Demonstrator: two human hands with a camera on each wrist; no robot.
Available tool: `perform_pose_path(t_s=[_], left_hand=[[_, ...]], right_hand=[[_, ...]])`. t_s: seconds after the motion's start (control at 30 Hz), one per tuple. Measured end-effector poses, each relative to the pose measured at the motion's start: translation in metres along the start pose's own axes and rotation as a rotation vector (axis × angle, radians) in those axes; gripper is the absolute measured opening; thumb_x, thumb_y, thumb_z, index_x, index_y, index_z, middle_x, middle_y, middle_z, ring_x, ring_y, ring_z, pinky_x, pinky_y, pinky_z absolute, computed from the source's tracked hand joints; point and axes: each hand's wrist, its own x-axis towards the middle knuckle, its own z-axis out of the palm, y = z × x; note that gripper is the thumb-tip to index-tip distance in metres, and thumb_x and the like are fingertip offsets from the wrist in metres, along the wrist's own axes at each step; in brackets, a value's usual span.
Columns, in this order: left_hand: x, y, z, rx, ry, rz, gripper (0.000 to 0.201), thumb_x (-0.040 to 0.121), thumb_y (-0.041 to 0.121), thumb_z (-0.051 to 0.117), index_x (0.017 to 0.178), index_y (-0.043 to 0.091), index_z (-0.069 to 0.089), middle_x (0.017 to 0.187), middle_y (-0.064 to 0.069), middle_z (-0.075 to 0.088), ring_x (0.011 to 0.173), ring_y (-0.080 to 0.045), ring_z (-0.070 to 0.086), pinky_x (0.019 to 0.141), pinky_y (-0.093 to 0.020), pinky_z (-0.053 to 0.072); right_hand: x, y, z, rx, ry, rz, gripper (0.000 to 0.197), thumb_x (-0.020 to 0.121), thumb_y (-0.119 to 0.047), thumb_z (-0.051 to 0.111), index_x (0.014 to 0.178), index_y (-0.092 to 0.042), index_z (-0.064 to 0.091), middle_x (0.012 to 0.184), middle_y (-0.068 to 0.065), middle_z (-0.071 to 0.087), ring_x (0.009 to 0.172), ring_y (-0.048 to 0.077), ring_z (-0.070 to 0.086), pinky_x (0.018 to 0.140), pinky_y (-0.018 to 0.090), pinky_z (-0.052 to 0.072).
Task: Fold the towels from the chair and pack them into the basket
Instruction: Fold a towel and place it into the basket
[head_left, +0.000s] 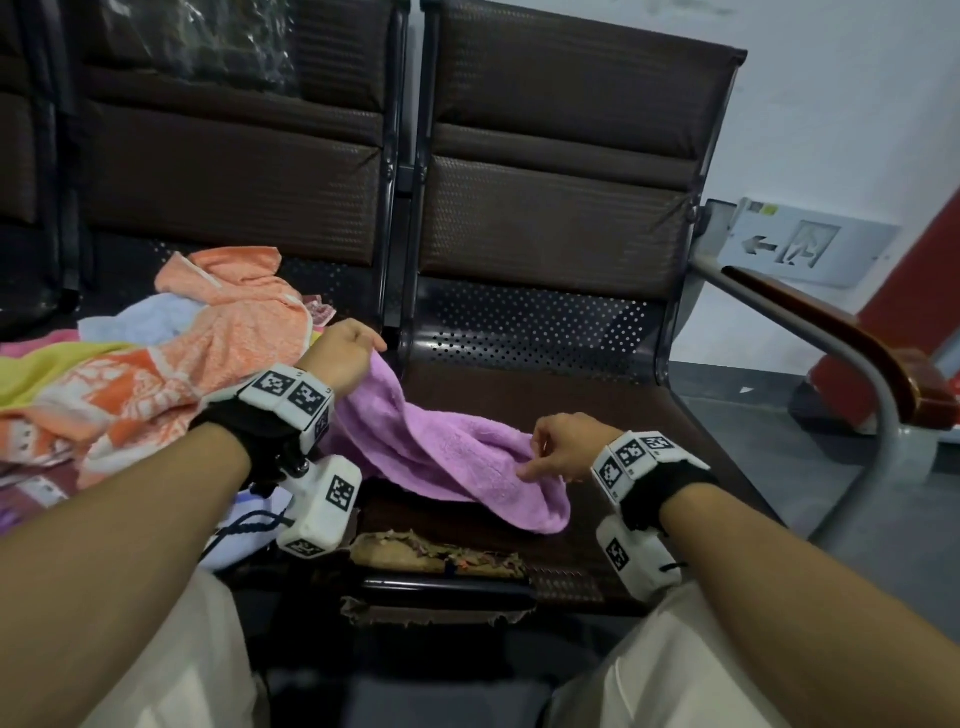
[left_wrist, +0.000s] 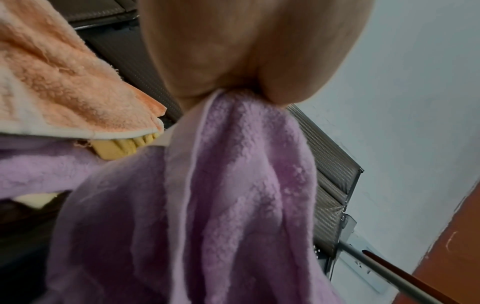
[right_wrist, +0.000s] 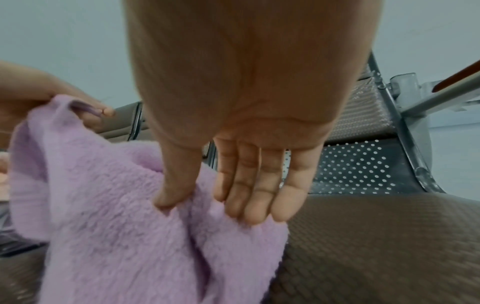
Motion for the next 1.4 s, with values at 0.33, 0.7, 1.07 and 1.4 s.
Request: perform_pose_path(t_s=[0.33, 0.7, 1.07, 1.4], left_hand=[[-0.012, 0.002, -0.001, 0.285, -0.227, 0.135, 0.035, 0.091, 0.053, 0.045, 0.075, 0.027, 0.063, 0.089, 0.007, 0.065, 0.091, -0.014, 0.058, 0.08, -0.029, 0.038], [-0.008, 0.014, -0.007, 0.266, -0.135, 0.131, 0.035, 0.095, 0.012, 0.028, 0.09, 0.019, 0.062, 0.118, -0.003, 0.059, 0.115, -0.02, 0.05, 0.095, -0.028, 0.034], [-0.001, -0.001, -0.008, 0.256, 0.154, 0.086, 0.028, 0.097, 0.009, 0.036, 0.111, 0.008, 0.061, 0.121, -0.018, 0.06, 0.113, -0.033, 0.054, 0.093, -0.035, 0.04], [0.005, 0.005, -0.015, 0.003, 0.305, -0.025, 0.033, 0.095, 0.009, 0.039, 0.115, 0.005, 0.065, 0.131, -0.014, 0.056, 0.122, -0.03, 0.051, 0.107, -0.035, 0.037]], right_hand=[[-0.001, 0.001, -0.02, 0.527, 0.21, -0.067, 0.027, 0.09, 0.003, 0.048, 0.079, -0.02, 0.06, 0.076, 0.0, 0.063, 0.072, 0.014, 0.059, 0.065, 0.031, 0.052], [-0.028, 0.03, -0.027, 0.255, 0.257, 0.022, 0.025, 0.075, -0.004, 0.07, 0.089, -0.021, 0.06, 0.084, -0.004, 0.064, 0.071, 0.008, 0.059, 0.063, 0.018, 0.049], [-0.043, 0.055, -0.026, 0.69, 0.187, 0.204, 0.008, 0.09, 0.0, 0.058, 0.087, -0.003, 0.065, 0.06, 0.011, 0.067, 0.046, 0.015, 0.065, 0.043, 0.026, 0.055], [-0.036, 0.042, -0.031, 0.712, 0.295, 0.03, 0.039, 0.085, 0.013, 0.03, 0.069, -0.006, 0.061, 0.05, 0.003, 0.05, 0.043, 0.01, 0.046, 0.04, 0.019, 0.04]])
